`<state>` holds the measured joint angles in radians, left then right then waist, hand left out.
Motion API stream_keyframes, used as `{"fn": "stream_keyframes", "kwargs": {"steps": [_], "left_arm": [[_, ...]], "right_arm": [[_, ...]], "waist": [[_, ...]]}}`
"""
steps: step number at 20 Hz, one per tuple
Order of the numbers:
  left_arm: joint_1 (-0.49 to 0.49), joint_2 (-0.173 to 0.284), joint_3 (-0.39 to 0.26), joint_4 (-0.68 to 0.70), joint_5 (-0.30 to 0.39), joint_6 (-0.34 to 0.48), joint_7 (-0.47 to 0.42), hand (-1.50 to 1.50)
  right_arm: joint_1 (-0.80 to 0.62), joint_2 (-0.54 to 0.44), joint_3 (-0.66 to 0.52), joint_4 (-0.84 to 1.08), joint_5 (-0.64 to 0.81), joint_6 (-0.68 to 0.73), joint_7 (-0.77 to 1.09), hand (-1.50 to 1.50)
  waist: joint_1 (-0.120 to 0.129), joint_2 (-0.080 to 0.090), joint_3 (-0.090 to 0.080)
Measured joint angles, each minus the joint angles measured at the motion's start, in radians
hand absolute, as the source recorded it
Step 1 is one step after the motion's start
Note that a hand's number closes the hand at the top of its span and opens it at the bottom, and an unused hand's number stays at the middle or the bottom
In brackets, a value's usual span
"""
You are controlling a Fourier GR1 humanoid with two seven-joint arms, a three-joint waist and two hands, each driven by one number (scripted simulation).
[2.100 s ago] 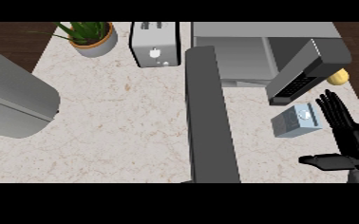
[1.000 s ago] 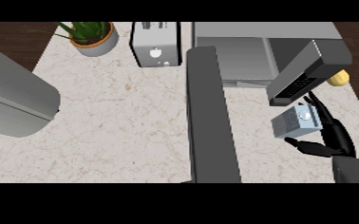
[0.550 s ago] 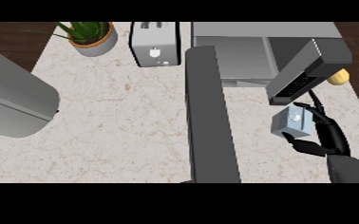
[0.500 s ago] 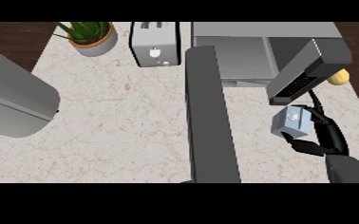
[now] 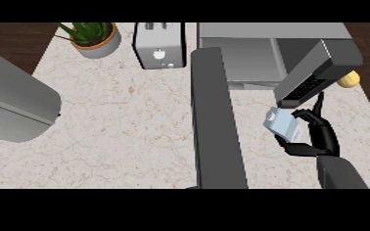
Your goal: Pick up the milk, place it into the microwave and close the microwave
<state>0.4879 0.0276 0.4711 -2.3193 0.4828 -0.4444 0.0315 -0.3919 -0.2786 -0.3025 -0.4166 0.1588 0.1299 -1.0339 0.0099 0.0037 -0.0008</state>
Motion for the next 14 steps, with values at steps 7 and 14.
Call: {"fn": "stream_keyframes", "kwargs": {"steps": [7, 14], "left_arm": [[-0.012, 0.000, 0.019, 0.010, 0.011, 0.004, 0.013, -1.50], [-0.020, 0.005, 0.061, 0.038, 0.016, -0.016, 0.006, -1.50]], "right_arm": [[-0.002, 0.083, 0.027, -0.072, -0.028, 0.004, 0.013, 1.50], [0.010, 0.181, 0.106, -0.278, -0.015, -0.039, 0.114, 1.50]], "waist": [[-0.012, -0.005, -0.001], [-0.015, -0.006, 0.002]]}}
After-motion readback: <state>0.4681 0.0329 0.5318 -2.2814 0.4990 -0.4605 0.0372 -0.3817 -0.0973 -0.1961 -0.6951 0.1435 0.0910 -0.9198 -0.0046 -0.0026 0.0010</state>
